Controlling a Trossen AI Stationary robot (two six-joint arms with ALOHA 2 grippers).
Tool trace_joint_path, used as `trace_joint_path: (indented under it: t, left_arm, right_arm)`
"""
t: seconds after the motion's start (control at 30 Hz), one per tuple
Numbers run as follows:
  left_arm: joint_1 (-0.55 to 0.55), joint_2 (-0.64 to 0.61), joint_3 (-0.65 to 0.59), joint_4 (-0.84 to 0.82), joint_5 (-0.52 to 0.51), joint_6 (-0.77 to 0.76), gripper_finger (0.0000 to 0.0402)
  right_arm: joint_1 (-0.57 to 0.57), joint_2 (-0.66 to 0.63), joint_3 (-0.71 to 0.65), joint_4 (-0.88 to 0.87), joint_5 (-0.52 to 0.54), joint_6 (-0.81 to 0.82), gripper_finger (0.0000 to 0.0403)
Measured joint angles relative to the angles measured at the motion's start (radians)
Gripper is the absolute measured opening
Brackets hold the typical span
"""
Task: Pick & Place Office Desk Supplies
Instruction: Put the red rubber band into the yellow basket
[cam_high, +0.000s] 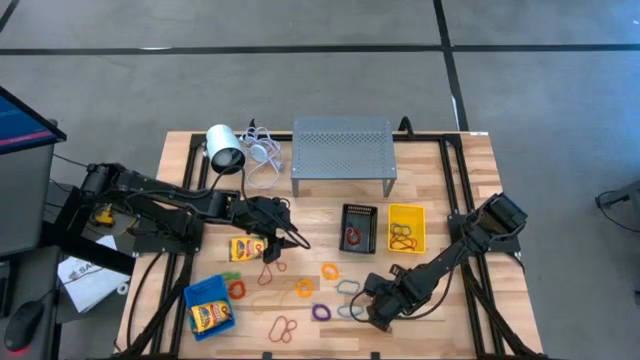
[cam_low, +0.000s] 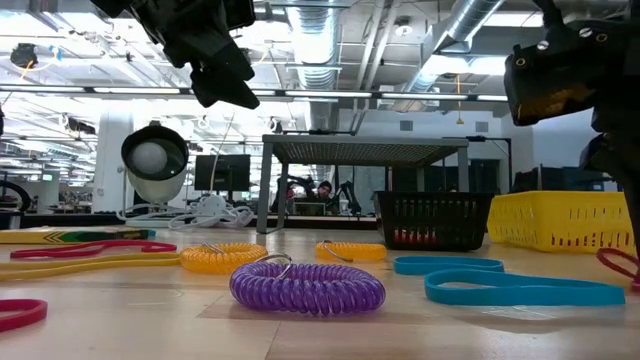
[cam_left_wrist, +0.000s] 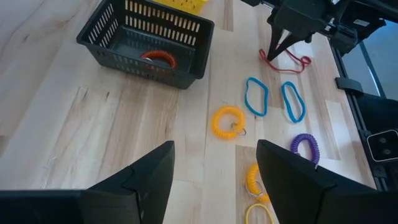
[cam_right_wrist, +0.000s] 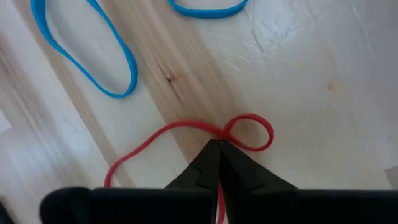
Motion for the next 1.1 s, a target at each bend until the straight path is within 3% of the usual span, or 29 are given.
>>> trace_joint_path:
  t: [0.2,0.47,0.7,0.87,0.97,1.1]
  left_arm:
    - [0.000,0.000,0.000,0.000,0.000,0.000,0.0223]
    - [0.000,0.000,0.000,-0.001,0.000,0.000,0.0223]
    - [0.000,0.000,0.000,-0.001,0.000,0.000,0.0223]
    - [0.000,0.000,0.000,-0.001,0.000,-0.001,0.0223]
    - [0.000,0.000,0.000,-0.001,0.000,-0.001,0.0223]
    - [0.000,0.000,0.000,0.000,0.000,-0.001,0.0223]
  right_arm:
    - [0.000,-0.010,0.028,-0.059,0.011,-0.007,0.0001]
    - [0.000,-0.080,0.114,-0.306,0.104,-0.003,0.0000]
    - [0.013,-0.151,0.133,-0.294,0.150,0.020,0.0000]
    - [0.039,-0.158,0.136,-0.234,0.112,0.016,0.0002]
    - [0.044,-0.151,0.135,-0.212,0.086,0.016,0.0022]
    - [0.040,-0.133,0.135,-0.181,0.054,0.010,0.0085]
